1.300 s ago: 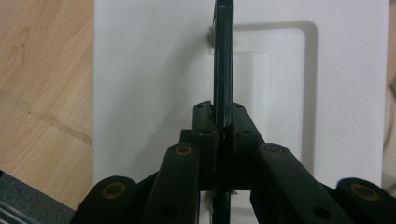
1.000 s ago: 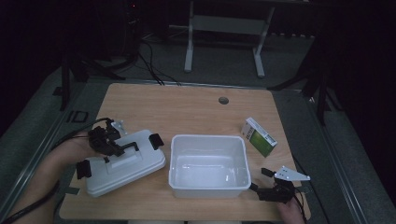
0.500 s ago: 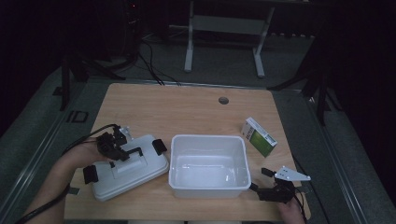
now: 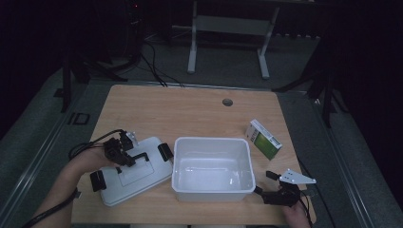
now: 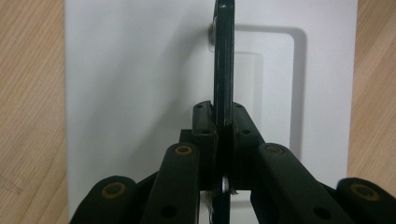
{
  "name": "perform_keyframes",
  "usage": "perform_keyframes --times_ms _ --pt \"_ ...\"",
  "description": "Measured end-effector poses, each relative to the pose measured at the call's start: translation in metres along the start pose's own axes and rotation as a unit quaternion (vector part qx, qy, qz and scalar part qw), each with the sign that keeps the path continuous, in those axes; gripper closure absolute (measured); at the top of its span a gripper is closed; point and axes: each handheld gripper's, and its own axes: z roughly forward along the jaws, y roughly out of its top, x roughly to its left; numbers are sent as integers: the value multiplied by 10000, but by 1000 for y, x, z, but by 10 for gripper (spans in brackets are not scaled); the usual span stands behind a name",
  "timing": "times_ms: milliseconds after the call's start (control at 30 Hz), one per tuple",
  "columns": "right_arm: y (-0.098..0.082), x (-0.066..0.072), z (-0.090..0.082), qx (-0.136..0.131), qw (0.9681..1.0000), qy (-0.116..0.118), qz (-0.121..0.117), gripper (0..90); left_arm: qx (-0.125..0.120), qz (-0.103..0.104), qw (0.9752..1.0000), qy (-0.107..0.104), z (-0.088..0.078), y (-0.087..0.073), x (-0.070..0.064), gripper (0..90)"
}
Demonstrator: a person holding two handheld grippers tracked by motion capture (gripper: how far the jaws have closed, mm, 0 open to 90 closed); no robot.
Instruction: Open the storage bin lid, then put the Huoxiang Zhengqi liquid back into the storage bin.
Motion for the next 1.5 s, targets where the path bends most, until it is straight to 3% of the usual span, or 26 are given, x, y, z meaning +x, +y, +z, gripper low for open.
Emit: perform_keyframes --times_ms 67,100,233,567,700,833,867,1067,1233,1333,1500 --pt "0 0 0 15 10000 -6 0 133 27 -52 10000 41 -1 1 1 830" --pt "0 0 0 24 10000 -8 -8 133 -12 -128 9999 106 -3 1 2 765" --pt "1 0 0 19 10000 -7 -22 132 -83 -318 9994 47 -9 -1 4 587" --pt "2 -4 -2 11 10000 -12 21 132 -102 -452 9988 150 -13 -4 5 438" --pt "4 -4 -2 189 9997 -112 -134 132 -103 -423 9990 128 -15 -5 5 425" --pt "7 -5 -5 194 9995 -171 -186 132 -115 -409 9990 127 -19 -4 3 425" --pt "9 -8 -7 174 9995 -238 -133 133 -86 -386 9991 128 -19 -4 2 426" --pt "13 -16 -15 62 9996 -137 245 132 -64 -376 9992 110 -20 -5 2 425" --pt "18 -20 -17 159 9987 -361 315 122 -34 -368 9993 90 -20 -6 1 425" --pt "23 -23 -20 136 9987 -326 355 122 -27 -372 9993 66 -20 -6 0 425" --pt "35 -29 -24 223 9984 -461 225 134 -23 -363 9993 51 -21 -7 0 425"
